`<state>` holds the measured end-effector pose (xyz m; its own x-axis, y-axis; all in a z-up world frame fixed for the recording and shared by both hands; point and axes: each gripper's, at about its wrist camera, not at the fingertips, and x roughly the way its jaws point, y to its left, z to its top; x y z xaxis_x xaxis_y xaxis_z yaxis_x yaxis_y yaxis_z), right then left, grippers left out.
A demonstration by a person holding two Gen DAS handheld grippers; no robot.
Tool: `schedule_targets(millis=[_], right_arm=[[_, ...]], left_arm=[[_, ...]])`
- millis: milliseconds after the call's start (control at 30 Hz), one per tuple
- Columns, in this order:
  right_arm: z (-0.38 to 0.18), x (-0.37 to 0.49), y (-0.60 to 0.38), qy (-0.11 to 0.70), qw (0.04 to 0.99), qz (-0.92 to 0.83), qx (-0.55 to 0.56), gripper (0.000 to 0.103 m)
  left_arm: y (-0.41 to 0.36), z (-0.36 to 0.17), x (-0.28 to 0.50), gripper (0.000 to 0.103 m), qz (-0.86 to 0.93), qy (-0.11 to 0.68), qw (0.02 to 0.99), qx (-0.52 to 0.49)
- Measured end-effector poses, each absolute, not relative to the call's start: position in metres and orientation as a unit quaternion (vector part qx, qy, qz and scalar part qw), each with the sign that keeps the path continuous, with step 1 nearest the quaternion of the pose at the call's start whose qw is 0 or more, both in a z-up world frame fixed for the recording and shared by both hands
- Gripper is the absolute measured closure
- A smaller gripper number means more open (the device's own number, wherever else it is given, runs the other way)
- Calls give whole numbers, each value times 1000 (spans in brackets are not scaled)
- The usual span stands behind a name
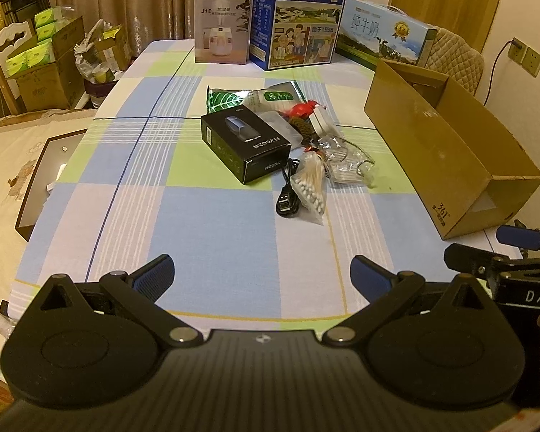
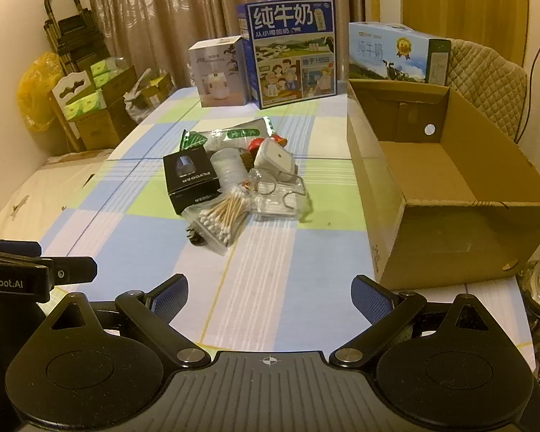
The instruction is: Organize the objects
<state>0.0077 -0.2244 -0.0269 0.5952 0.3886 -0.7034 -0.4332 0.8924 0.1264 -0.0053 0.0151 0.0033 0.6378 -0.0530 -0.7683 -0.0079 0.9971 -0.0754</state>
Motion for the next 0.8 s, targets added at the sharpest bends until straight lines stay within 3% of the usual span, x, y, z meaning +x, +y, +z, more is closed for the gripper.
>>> schedule_targets(millis=[800], right_arm=[[-38, 28, -201, 391, 883, 259, -31, 8]], left_arm=[[53, -4, 29, 1, -20, 425, 904, -38]])
